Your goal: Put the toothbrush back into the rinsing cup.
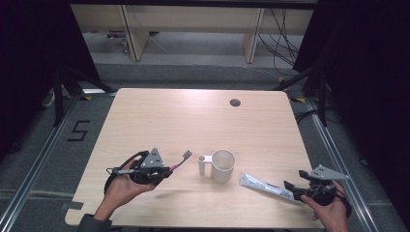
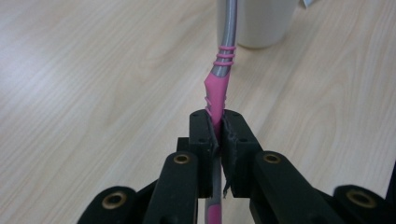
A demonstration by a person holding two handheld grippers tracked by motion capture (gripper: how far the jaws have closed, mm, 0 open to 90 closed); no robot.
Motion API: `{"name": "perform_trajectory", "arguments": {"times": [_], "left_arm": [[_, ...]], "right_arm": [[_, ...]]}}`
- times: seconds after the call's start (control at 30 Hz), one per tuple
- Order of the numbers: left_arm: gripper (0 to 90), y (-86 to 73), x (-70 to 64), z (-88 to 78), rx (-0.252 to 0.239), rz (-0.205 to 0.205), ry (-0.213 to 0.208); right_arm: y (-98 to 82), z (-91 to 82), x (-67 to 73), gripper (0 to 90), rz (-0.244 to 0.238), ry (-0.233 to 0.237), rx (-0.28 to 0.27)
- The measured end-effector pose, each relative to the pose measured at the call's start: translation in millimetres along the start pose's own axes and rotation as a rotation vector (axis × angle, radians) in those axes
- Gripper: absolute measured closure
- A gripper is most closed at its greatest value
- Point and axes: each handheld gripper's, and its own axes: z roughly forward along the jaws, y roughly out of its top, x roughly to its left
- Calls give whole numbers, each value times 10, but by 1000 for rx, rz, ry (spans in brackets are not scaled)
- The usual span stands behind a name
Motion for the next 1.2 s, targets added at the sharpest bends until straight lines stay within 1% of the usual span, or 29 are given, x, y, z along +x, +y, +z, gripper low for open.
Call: {"name": "perform_trajectory", "arguments": {"times": [0.03, 0.07, 0.1, 0.17, 0.2, 0.23, 0.27, 0.3, 0.33, 0.4, 0.5, 0.53, 0.57, 0.63, 0.67, 0.7, 0.77, 0.8, 0.83, 0.87, 0.9, 0.93, 0.97, 1.03, 1.07, 1.1, 1.13, 1.17, 1.2], "left_arm": [[830, -1, -7, -3, -19, -17, -5], [830, -2, -2, 0, -31, -15, -9], [829, -2, -12, -4, -51, -22, 10], [829, 0, -5, -3, -63, -32, 11], [830, 0, -5, -4, -84, -35, 25], [830, -3, 4, 5, -95, -52, 10], [829, -4, 7, 17, -92, -54, 9], [829, -3, 7, 16, -92, -44, 26], [830, -2, 8, 16, -97, -49, 21], [829, -1, 14, 11, -111, -65, 34], [829, 0, 26, 1, -116, -70, 35], [829, 1, 28, 2, -118, -68, 37], [830, 8, 24, -3, -123, -69, 51], [829, 17, 26, -4, -126, -65, 48], [829, 25, 15, 0, -139, -78, 53], [829, 36, 25, -8, -135, -67, 54], [830, 64, 17, -2, -157, -86, 58], [830, 81, 28, -13, -144, -67, 61], [830, 93, 25, -9, -157, -65, 70], [830, 117, 8, 3, -183, -87, 71], [830, 135, 11, -2, -179, -80, 68], [830, 162, 0, 4, -199, -86, 77], [830, 178, 1, 5, -203, -88, 70], [830, 231, 3, -1, -227, -88, 85], [829, 262, 3, 3, -256, -106, 89], [829, 262, 3, 3, -256, -106, 89], [829, 283, 13, 7, -278, -116, 89], [829, 294, 22, 9, -283, -119, 87], [829, 306, 29, 16, -295, -123, 98]], "right_arm": [[1, -1, 4, 256, 2, 2, -3], [6, 1, -25, 256, -40, -10, -18], [8, 1, -29, 256, -45, -14, -21], [5, 2, -28, 256, -46, -14, -21], [1, 2, -6, 257, -13, -3, -14], [1, -1, 1, 256, 1, 0, -2], [0, -1, -1, 256, 3, 0, -1], [-1, -1, -1, 256, 2, 1, -1], [-1, -2, 0, 256, 2, 1, -1], [-2, 0, -1, 256, 1, 1, -1], [-1, 4, 0, 256, -2, 4, -4], [5, 6, -28, 256, -43, -8, -19], [5, 8, -29, 257, -42, -8, -18], [4, 8, -29, 256, -43, -8, -18], [-1, 5, 0, 256, 0, 2, -1], [-1, 6, -2, 256, 0, 1, -1], [-2, 7, -7, 256, -4, 0, -3], [-1, 6, -5, 256, -2, 1, -3], [1, 1, -7, 256, -4, 0, 2], [0, 7, -5, 256, 0, 2, -5], [-2, 7, -6, 256, -1, 1, -4], [-1, 6, -6, 257, -2, 1, -4], [-1, 6, -6, 257, -2, 1, -4], [1, 0, -8, 256, -1, 3, 1], [-1, 3, -5, 256, 0, 1, -4], [-1, 3, -5, 256, 0, 1, -4], [-1, 3, -5, 256, 0, 1, -4], [-1, 5, -6, 256, -1, 0, -4], [0, 0, -8, 256, -3, 0, 1]]}}
